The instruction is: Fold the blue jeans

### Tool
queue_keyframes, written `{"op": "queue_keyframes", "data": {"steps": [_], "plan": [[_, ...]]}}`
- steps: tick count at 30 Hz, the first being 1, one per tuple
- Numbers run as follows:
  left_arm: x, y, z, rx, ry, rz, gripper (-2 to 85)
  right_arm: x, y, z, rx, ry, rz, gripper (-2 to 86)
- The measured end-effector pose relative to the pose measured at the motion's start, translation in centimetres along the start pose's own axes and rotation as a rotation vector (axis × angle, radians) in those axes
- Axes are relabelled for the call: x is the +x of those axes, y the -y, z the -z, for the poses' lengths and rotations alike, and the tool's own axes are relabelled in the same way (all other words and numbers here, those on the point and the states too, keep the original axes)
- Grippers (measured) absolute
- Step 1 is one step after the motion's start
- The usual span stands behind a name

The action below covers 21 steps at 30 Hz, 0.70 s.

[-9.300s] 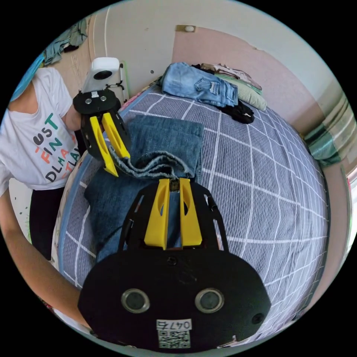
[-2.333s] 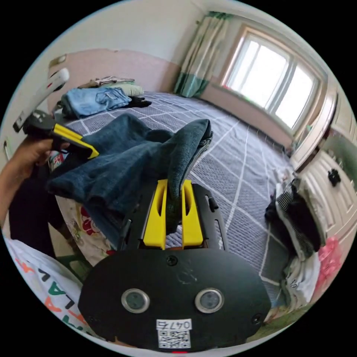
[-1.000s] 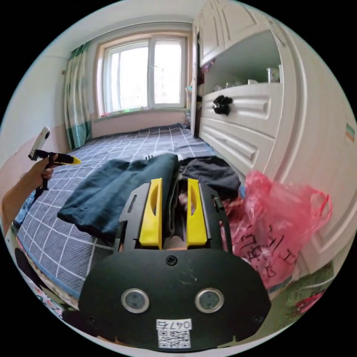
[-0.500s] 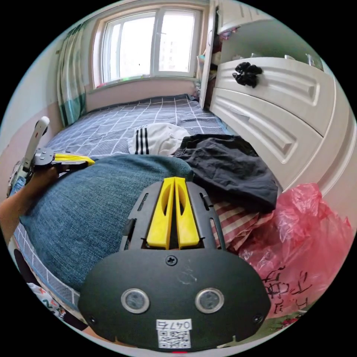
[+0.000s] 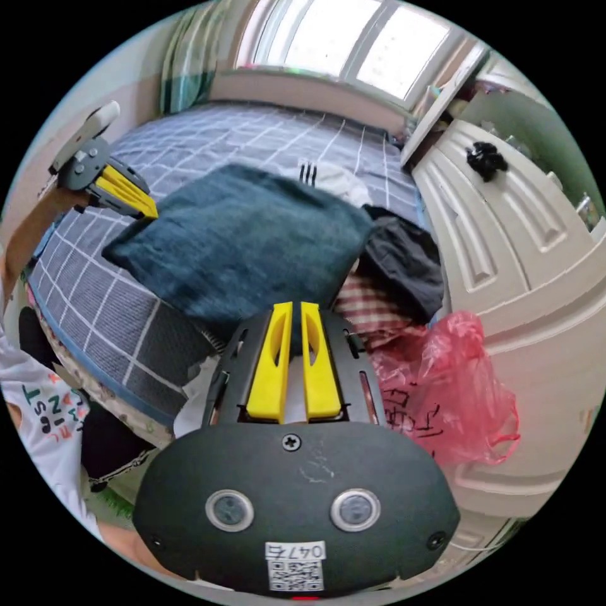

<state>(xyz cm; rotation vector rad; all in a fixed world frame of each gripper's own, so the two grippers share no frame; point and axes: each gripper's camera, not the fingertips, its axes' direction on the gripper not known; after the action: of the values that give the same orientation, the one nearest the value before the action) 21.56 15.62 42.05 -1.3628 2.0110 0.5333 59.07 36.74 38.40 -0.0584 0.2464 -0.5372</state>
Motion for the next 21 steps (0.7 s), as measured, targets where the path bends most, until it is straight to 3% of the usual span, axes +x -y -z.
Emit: {"op": "queue_keyframes", "data": {"steps": [2, 6, 10, 14, 19, 21], "plan": [[-0.4, 0.0, -1.5, -0.033, -0.034, 0.033, -0.8, -1.6, 0.2, -4.5, -0.149, 0.035, -0.004, 0.1], [-2.3, -1.9, 2.0, -0.053, -0.132, 0.101, -0.8, -3.2, 1.3, -6.6, -0.206, 0.056, -0.083, -0.4], [-2.1, -9.4, 11.1, 0.094, -0.152, 0.077, -0.8, -9.2, 1.7, 3.3, 0.094, 0.022, -0.024, -1.0], [1.3, -23.4, 16.9, 0.249, -0.145, 0.037, -0.8, -22.5, -0.3, 9.8, 0.345, 0.173, 0.233, -1.0], [4.4, -40.4, 13.9, 0.255, -0.128, 0.236, -0.7, -40.1, -4.4, 6.5, 0.510, 0.403, 0.386, -1.0], [5.0, -47.7, 10.7, 0.142, -0.123, 0.370, -0.7, -46.7, -5.3, 3.3, 0.526, 0.497, 0.420, -0.8]]}}
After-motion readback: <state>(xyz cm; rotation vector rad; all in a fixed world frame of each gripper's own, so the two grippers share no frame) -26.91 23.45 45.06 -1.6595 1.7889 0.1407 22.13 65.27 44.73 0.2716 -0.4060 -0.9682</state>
